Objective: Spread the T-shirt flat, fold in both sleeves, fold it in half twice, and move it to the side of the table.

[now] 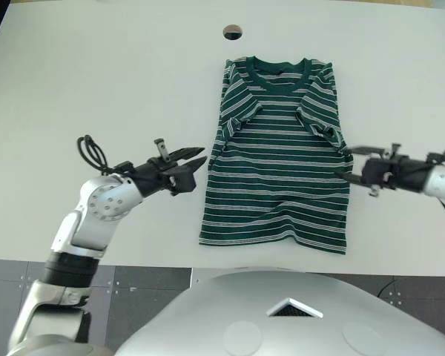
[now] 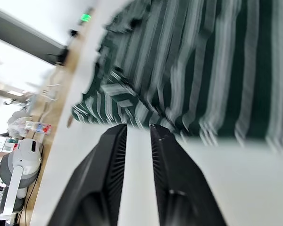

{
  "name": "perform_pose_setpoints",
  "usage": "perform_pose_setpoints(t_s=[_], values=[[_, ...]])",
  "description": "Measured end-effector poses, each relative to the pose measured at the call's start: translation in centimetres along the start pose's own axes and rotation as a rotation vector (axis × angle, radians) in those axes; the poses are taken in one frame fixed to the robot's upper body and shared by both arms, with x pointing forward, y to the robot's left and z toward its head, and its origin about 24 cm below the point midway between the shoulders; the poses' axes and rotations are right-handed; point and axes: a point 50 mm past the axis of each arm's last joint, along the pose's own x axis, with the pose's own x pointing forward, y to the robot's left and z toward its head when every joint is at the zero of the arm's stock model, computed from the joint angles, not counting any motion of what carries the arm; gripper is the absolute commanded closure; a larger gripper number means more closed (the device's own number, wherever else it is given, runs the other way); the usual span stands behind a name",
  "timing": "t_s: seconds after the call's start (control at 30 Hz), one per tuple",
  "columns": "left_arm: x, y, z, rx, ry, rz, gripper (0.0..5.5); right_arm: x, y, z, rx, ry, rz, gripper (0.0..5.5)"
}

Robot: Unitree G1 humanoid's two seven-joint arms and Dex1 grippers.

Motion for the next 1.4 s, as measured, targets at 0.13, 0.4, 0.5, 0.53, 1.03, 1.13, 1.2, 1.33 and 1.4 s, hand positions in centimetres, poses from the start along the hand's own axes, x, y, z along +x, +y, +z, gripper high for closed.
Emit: perform_pose_setpoints(t_s=[0.13, 0.4, 0.5, 0.53, 1.03, 1.13, 1.2, 1.33, 1.4], values=[[-3.2, -1.2, -0.9, 0.026, 0.091, -0.183, 3.24, -2.0, 2.3, 0.2, -0.094, 0.102, 0.198, 2.09], [-4.2, -2.8, 0.2, 0.006, -0.005, -0.408, 2.81, -1.8, 4.1, 2.1, -0.152, 0.057, 0.322, 2.06], [-4.0, -2.9, 0.3, 0.006, -0.016, -0.413, 2.81, -1.4, 4.5, 3.0, -0.185, 0.03, 0.342, 2.06], [-3.9, -2.9, 0.3, 0.01, -0.021, -0.416, 2.81, -1.3, 4.6, 3.3, -0.194, 0.018, 0.348, 2.06], [0.1, -4.2, 3.0, -0.097, -0.252, -0.445, 2.77, 1.0, 4.7, 5.3, -0.32, -0.127, 0.37, 2.28], [0.7, -4.2, 3.1, -0.1, -0.271, -0.451, 3.06, 1.6, 4.8, 6.0, -0.329, -0.158, 0.368, 2.78], [0.9, -4.3, 3.2, -0.111, -0.281, -0.46, 3.4, 2.3, 4.7, 6.5, -0.328, -0.171, 0.359, 3.17], [1.2, -4.7, 3.4, -0.13, -0.3, -0.484, 3.8, 3.1, 4.6, 7.6, -0.325, -0.18, 0.353, 3.85], [1.3, -4.9, 3.5, -0.132, -0.307, -0.493, 4.01, 3.2, 4.7, 7.9, -0.318, -0.181, 0.359, 4.34]])
